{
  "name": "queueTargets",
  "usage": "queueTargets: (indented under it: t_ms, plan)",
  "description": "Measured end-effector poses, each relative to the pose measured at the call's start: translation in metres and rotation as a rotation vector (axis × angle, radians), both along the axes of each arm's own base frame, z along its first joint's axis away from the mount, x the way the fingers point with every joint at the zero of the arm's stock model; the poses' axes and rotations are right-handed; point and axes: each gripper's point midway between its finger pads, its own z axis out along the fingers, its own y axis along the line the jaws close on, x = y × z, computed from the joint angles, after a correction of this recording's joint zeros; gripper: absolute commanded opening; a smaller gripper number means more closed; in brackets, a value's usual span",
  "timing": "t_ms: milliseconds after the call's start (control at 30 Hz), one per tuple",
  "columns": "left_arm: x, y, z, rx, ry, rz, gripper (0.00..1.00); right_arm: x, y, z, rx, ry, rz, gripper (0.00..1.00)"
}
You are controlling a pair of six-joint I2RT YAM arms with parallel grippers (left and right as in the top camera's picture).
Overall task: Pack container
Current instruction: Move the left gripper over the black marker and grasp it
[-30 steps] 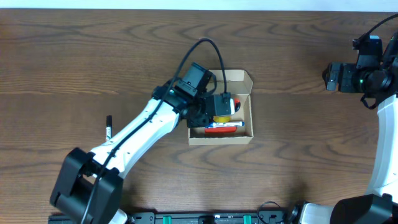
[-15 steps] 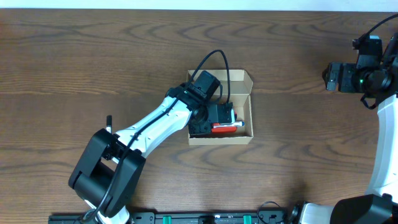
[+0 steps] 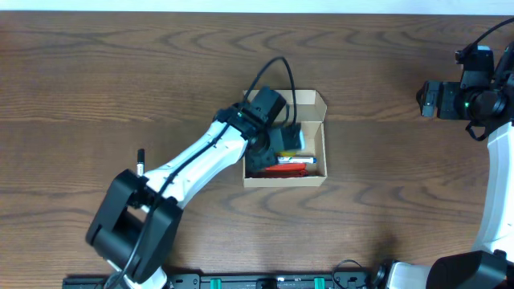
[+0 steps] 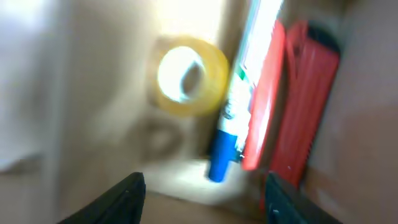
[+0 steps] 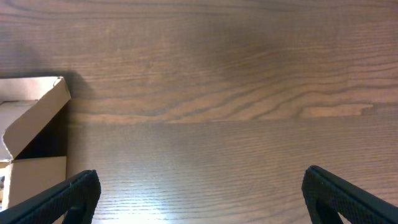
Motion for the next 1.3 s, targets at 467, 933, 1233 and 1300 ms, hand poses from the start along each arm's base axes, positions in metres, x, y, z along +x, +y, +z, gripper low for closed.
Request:
queueTargets:
  t_ms: [467, 933, 1233, 1300]
  plan:
    - [0.004, 0.122, 0.16, -0.079, -0.068, 0.557, 0.95, -0.001, 0.0, -0.001, 0.002, 0.005, 0.0, 0.99]
    - [-0.002, 0.338, 0.082, -0.075, 0.099, 1.46, 0.95, 0.0, 0.002, 0.0, 0.009, 0.002, 0.005, 0.99]
    - [-0.025, 0.329, -0.007, -0.078, 0.197, 1.518, 0.96, 0.0, 0.003, 0.0, 0.014, -0.001, 0.009, 0.99]
    - [-0.032, 0.326, -0.019, -0.071, 0.218, 1.522, 0.95, 0.0, 0.003, 0.0, 0.015, -0.003, 0.01, 0.99]
